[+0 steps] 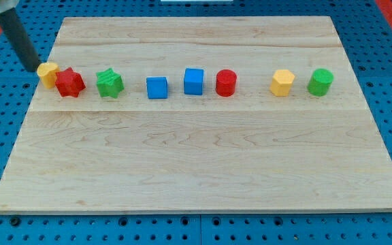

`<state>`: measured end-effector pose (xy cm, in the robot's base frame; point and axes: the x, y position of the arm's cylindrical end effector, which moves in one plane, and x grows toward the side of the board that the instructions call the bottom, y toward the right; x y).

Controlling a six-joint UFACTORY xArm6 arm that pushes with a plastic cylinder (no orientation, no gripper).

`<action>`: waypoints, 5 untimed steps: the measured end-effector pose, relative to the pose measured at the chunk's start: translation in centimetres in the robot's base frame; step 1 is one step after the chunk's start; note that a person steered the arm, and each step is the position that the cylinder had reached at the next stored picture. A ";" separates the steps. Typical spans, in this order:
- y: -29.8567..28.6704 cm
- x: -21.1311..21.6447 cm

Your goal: Push the yellow heart to teh down side

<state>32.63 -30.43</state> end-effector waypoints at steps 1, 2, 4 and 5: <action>1.7 -2.0; 3.5 2.2; 2.1 7.8; 2.4 10.0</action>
<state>42.65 -27.98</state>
